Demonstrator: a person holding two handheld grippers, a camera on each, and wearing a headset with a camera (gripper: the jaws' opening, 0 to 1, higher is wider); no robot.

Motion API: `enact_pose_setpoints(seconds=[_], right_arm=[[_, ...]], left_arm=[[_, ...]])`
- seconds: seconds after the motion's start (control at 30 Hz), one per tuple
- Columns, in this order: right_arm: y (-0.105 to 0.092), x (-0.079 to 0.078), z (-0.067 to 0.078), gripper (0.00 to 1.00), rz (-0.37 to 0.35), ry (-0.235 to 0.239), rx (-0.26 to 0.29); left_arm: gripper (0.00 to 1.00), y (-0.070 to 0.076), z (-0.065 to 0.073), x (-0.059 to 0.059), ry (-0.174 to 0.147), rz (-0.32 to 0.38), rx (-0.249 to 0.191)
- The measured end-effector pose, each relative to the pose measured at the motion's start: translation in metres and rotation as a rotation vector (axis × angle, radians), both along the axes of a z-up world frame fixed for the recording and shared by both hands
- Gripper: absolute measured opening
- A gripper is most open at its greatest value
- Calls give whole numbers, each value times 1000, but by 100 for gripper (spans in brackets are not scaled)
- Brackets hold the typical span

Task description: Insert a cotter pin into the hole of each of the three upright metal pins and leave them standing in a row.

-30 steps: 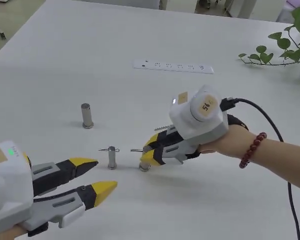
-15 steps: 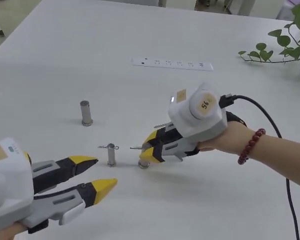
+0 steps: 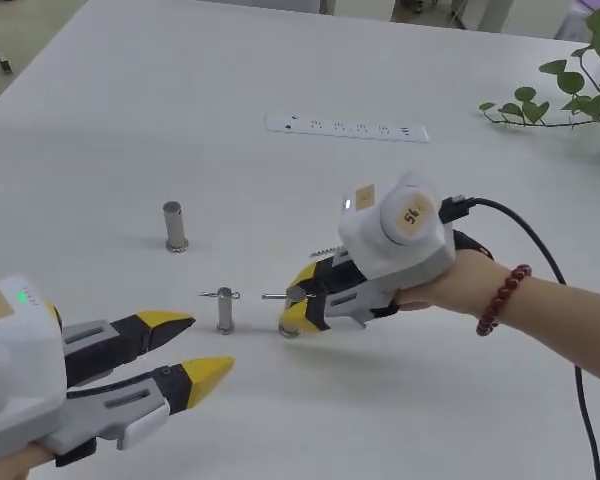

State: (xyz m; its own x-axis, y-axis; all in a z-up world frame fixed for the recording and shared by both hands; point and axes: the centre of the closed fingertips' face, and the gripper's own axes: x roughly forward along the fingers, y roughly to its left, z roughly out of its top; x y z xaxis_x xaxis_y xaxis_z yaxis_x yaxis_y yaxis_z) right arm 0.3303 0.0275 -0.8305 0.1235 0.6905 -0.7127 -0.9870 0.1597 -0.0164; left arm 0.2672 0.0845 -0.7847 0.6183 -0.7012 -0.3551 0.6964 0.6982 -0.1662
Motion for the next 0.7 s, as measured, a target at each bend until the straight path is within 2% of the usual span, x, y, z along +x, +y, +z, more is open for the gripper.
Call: enact_pose_setpoints(seconds=[0.1, 0.43, 0.7], right_arm=[[0, 2, 4, 24, -10, 0, 15], [9, 3, 29, 31, -41, 51, 104], [18, 9, 39, 34, -60, 45, 119]], left_arm=[[33, 0, 0, 0, 0, 2, 0], [37, -2, 1, -5, -14, -13, 16], [41, -1, 3, -7, -13, -10, 6]])
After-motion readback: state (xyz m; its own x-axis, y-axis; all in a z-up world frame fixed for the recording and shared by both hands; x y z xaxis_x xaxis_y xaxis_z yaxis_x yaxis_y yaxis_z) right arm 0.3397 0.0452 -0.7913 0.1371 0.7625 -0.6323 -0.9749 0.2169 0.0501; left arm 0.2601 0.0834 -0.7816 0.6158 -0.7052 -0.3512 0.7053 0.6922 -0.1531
